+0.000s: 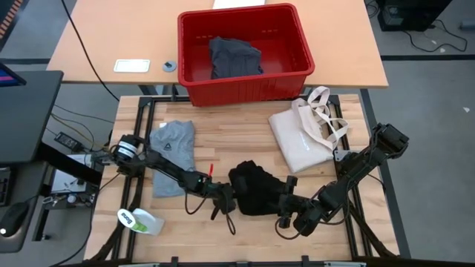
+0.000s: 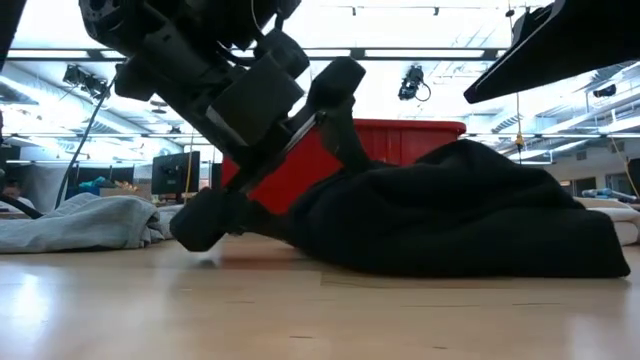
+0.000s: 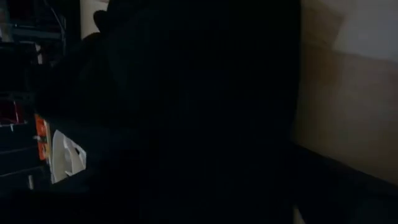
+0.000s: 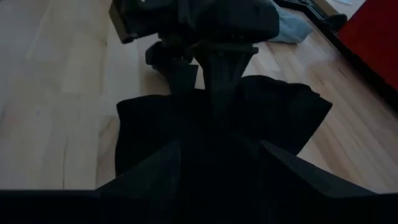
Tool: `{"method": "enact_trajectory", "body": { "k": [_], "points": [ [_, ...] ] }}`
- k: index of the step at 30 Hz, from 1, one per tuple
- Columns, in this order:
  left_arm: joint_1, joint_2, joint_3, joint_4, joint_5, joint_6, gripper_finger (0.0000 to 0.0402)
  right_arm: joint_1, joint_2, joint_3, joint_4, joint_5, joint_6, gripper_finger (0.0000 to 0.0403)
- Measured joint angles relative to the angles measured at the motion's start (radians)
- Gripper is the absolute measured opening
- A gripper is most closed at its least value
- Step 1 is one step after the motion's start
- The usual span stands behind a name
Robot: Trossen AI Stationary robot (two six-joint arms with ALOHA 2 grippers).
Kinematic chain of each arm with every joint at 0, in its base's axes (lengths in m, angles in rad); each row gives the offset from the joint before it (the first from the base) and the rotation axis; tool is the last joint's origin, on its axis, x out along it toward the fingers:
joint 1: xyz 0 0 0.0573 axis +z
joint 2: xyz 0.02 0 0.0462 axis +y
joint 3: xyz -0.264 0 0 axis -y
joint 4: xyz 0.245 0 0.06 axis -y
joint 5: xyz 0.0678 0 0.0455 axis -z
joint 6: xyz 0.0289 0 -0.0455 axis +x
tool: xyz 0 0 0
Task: Fold Laundry from Bin
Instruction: Fold the black shirt
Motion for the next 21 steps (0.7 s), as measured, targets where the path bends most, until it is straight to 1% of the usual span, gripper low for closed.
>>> {"method": "enact_trajectory", "body": {
  "k": [3, 6, 8, 12, 13, 17, 19, 21],
  "points": [
    [0.000, -0.005, -0.001, 0.010, -0.007, -0.028, 0.0302, 0.000, 0.000, 0.000, -0.005, 0.000, 0.001, 0.0219],
    [-0.002, -0.004, -0.003, 0.020, -0.017, -0.051, 0.0225, 0.000, 0.000, 0.000, -0.004, 0.009, 0.000, 0.0219],
    [-0.013, -0.005, -0.004, 0.027, -0.064, -0.062, 0.0165, 0.001, 0.000, 0.000, -0.004, 0.020, 0.002, 0.0219],
    [-0.054, -0.013, -0.005, 0.028, -0.199, -0.036, 0.0051, 0.020, -0.004, 0.000, -0.004, 0.044, 0.000, 0.0219],
    [-0.066, -0.020, -0.006, 0.024, -0.228, -0.019, 0.0042, 0.026, -0.008, 0.000, -0.005, 0.055, 0.000, 0.0219],
    [-0.101, -0.093, -0.006, 0.017, -0.263, -0.011, 0.0043, 0.051, -0.033, 0.000, -0.009, 0.088, 0.000, 0.0219],
    [-0.113, -0.144, -0.006, -0.024, -0.273, -0.046, 0.0048, 0.061, -0.044, 0.000, -0.007, 0.093, 0.000, 0.0219],
    [-0.122, -0.203, -0.005, -0.111, -0.274, -0.108, 0.0057, 0.066, -0.048, 0.000, 0.009, 0.095, -0.009, 0.0219]
  ]
}}
